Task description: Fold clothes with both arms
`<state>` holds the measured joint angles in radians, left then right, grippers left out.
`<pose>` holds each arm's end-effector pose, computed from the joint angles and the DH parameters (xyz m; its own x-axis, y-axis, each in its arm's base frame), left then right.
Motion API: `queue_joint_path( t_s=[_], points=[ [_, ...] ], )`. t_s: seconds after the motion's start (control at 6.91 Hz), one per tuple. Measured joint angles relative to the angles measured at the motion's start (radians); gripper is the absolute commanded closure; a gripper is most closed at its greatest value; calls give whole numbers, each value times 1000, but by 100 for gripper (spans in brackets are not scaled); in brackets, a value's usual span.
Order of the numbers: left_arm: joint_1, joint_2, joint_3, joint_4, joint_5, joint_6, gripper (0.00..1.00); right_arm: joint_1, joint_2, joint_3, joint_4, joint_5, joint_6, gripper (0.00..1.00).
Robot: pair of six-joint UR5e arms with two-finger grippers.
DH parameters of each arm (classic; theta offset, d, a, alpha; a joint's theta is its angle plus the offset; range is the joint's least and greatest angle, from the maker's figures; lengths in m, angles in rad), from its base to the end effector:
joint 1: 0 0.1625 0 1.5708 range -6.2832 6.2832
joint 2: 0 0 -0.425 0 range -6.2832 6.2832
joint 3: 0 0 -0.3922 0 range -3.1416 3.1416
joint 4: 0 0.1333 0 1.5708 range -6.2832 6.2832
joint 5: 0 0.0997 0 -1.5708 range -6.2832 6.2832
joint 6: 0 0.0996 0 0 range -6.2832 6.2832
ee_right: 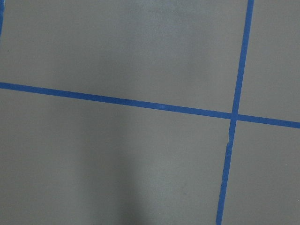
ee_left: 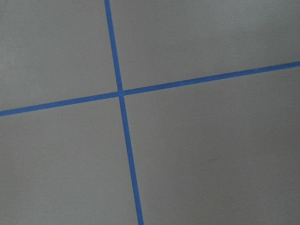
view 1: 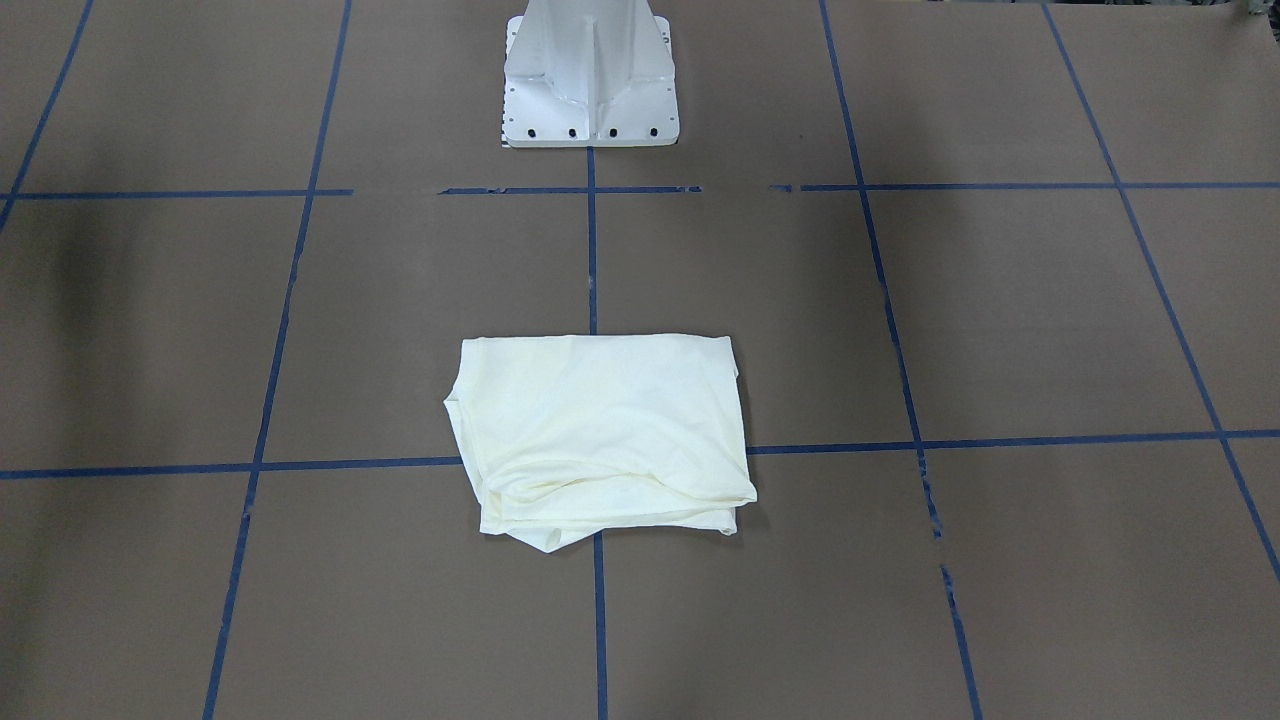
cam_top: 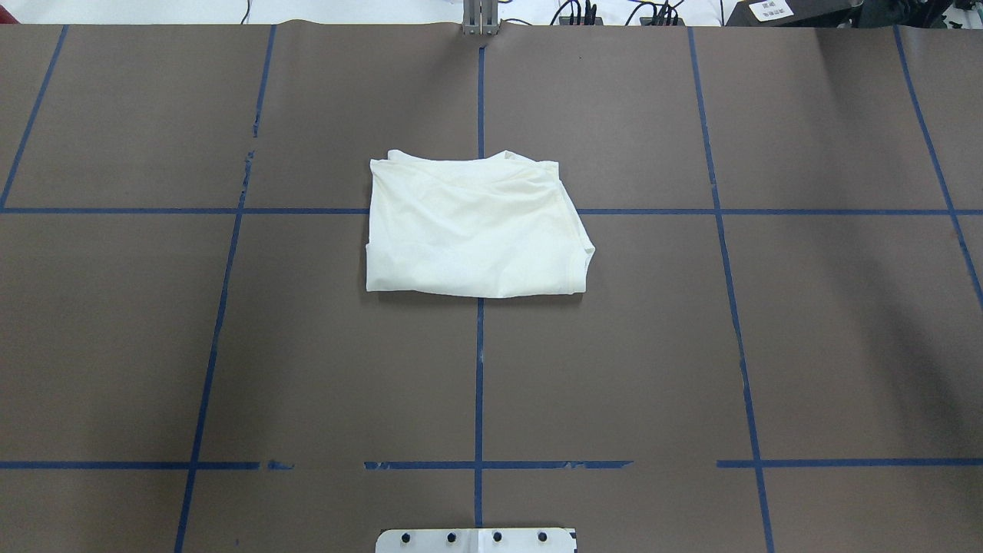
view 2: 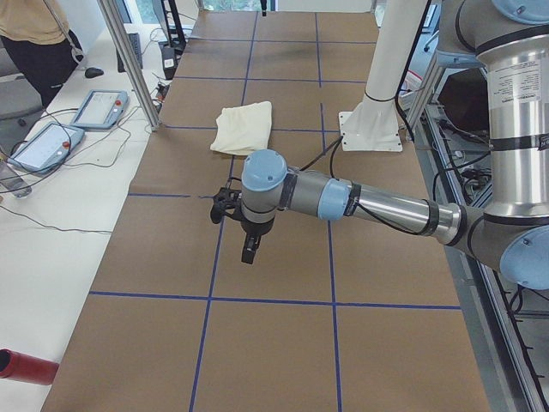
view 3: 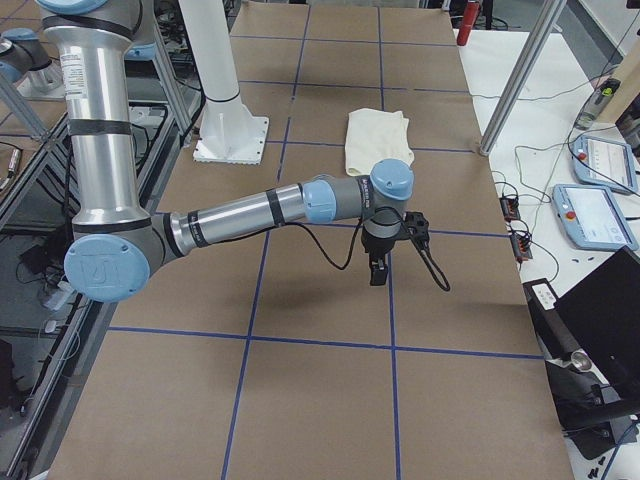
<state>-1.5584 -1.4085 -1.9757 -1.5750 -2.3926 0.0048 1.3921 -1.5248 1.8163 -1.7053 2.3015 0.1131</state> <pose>-0.0551 -0.4260 0.5291 0.6786 0.1920 -0.7090 -0.0153 0.9687 0.2477 -0.0240 -0.5091 0.5320 0.7296 -0.1239 0.6726 0.0938 0.9923 0.0810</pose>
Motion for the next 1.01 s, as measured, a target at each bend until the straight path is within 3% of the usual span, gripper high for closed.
queue_joint_path(
  t_s=[1.01],
  points=[
    [4,-21,-15,1,87,-6,0,-17,-20,-58,-2,9,6,0]
  ],
)
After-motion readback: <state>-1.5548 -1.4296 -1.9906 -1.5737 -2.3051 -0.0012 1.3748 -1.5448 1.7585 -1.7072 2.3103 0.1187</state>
